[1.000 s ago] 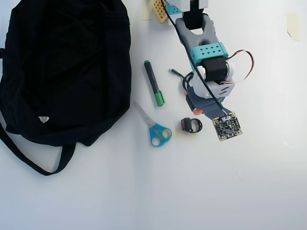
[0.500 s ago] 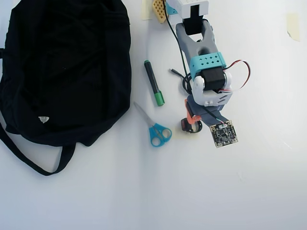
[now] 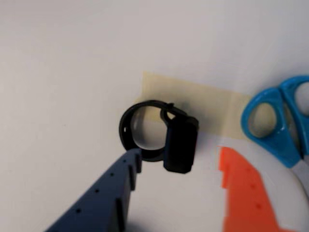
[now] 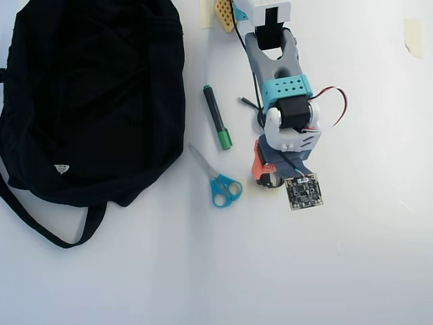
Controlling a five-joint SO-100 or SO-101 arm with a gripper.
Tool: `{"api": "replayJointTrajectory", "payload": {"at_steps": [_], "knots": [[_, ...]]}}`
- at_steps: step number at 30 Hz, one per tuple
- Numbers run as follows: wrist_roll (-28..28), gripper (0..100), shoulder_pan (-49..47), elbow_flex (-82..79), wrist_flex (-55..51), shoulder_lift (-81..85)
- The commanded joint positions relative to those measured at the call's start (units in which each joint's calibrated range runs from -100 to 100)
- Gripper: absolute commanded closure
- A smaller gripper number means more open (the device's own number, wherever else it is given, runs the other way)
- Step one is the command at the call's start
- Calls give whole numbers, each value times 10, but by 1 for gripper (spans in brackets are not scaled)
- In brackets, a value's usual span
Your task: Put the bike light into the black bag
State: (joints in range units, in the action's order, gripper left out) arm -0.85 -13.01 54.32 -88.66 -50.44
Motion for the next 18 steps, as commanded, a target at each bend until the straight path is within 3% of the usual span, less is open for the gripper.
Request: {"api": "replayJointTrajectory", "payload": {"at_steps": [1, 18], "knots": [[2, 76, 11, 12, 5, 8], [3, 72, 3, 16, 20, -16]]}}
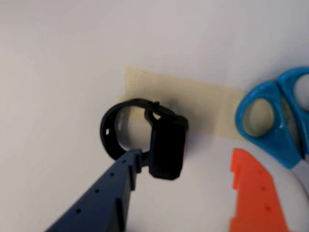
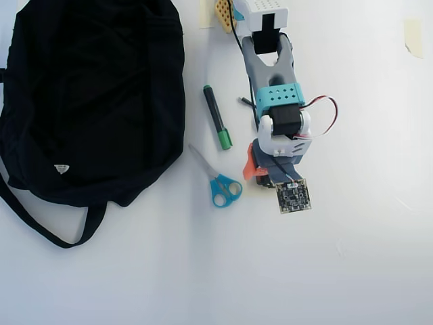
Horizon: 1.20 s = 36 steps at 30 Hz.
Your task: Put the bike light into the black bag
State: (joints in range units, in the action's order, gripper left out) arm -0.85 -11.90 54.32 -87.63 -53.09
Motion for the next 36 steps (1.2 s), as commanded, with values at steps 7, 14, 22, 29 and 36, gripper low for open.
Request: {"api": "replayJointTrajectory", "payload": {"at_steps": [7, 14, 22, 29, 36], "knots": [[3, 68, -9, 13, 10, 11], [3, 68, -12, 13, 10, 10], [3, 68, -15, 18, 14, -9], [2, 68, -15, 17, 15, -9], [3, 68, -11, 17, 18, -9]]}}
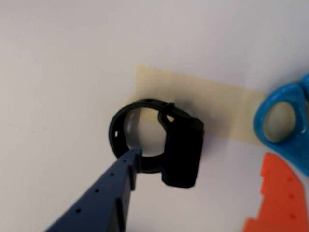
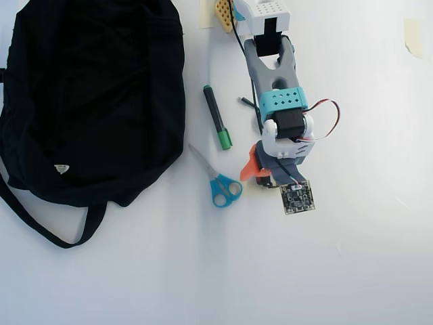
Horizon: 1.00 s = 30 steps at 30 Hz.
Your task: Put the bike light into the black bag
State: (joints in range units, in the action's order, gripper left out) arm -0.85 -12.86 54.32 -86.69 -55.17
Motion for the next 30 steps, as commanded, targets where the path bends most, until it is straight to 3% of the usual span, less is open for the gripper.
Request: {"api": "replayJointTrajectory", "payload": {"at_steps": [1, 30], "knots": [[3, 68, -1, 17, 9, 11], [3, 68, -3, 12, 17, -12]]}}
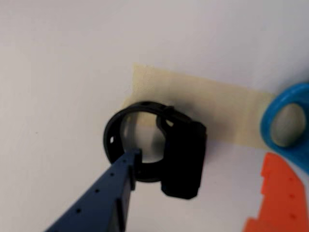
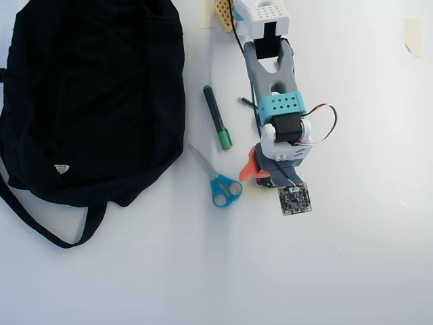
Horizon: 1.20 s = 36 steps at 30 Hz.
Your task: Put the bike light into the black bag
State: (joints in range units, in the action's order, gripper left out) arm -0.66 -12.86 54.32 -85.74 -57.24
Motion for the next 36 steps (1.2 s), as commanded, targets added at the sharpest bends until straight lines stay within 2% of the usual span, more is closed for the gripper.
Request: {"api": "replayJointTrajectory", "payload": {"at_steps": [1, 36], "knots": [[1, 68, -4, 12, 7, 9], [-4, 68, -5, 17, 7, -13]]}}
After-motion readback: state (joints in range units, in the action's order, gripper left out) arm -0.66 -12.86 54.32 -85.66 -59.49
